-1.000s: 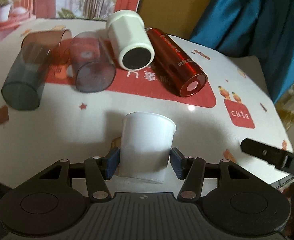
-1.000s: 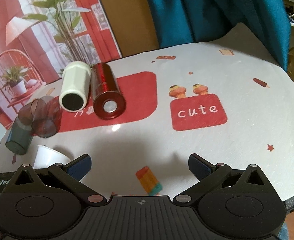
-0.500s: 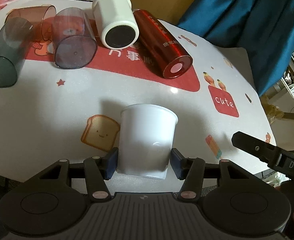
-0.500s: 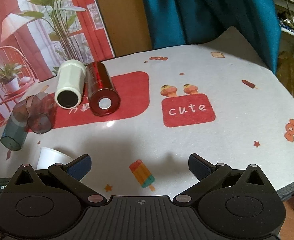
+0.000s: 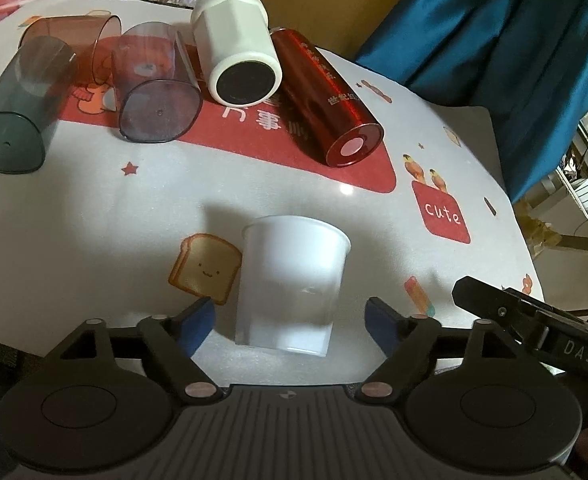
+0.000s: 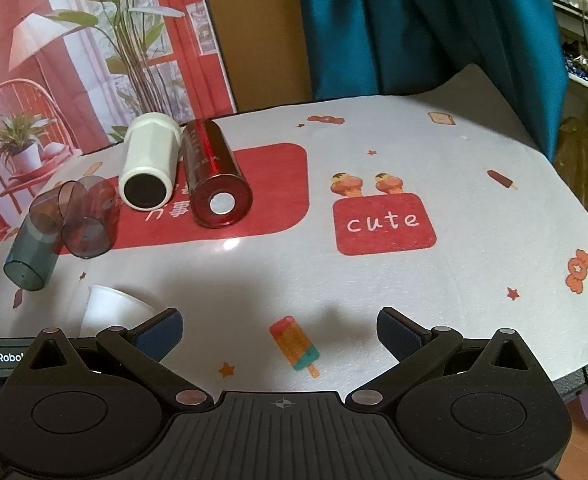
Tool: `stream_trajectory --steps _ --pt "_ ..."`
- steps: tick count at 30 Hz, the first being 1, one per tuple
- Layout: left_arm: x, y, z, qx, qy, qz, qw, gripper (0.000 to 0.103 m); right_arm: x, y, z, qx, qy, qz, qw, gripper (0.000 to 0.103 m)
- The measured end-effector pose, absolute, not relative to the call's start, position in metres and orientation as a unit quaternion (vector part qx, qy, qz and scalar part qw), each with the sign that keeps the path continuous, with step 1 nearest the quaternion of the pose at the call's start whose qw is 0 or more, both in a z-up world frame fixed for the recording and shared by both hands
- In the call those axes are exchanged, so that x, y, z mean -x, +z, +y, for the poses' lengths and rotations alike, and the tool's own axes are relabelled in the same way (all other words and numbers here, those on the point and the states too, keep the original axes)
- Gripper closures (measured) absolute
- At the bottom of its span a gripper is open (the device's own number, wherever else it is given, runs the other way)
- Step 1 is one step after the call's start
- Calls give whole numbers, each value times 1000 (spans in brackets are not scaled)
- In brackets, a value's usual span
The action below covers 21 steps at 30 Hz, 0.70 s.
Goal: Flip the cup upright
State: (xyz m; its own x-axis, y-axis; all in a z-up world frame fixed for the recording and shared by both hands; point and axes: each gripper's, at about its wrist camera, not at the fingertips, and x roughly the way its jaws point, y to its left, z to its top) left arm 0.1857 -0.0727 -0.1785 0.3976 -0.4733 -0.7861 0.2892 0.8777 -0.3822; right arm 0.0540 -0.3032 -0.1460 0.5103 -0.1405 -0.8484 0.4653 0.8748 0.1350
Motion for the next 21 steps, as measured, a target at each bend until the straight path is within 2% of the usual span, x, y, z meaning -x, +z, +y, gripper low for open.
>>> stream_trajectory --steps 7,21 --pt "-180 -162 -64 83 -211 471 852 8 -56 -142 -301 -174 -178 464 850 0" --pt "-168 -111 -23 56 -126 390 910 6 -90 -150 -270 -187 -77 499 843 0"
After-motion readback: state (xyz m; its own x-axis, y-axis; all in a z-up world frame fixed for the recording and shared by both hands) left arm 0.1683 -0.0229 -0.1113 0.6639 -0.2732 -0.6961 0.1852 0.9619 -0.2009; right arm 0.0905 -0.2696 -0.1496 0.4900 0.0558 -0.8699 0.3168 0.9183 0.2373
